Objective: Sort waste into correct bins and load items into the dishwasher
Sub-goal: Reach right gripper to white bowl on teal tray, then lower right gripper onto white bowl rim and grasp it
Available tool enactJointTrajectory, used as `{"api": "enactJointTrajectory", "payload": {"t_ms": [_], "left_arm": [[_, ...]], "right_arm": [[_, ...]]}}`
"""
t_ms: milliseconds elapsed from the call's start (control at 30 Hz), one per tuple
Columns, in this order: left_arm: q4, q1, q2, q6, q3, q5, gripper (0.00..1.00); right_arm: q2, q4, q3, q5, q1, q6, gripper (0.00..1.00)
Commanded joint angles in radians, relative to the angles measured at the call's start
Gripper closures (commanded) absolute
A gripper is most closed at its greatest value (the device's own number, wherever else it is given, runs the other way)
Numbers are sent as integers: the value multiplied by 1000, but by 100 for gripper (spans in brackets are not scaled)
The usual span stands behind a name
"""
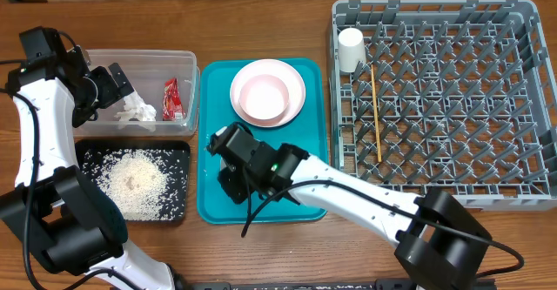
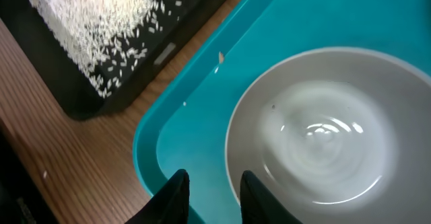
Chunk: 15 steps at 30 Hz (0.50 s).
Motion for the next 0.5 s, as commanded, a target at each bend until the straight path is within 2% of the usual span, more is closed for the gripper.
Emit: {"api": "enactJointTrajectory", "payload": {"t_ms": [0,333,467], "left_arm": [[-2,-13,-33,19,16,-6,0],[-2,-13,-34,19,16,-6,0],[-2,-13,-34,19,16,-6,0]], "right_arm": [[3,13,-21,9,8,-3,73],[3,121,-92,11,10,-37,72],[3,140,-96,11,10,-53,69]]}}
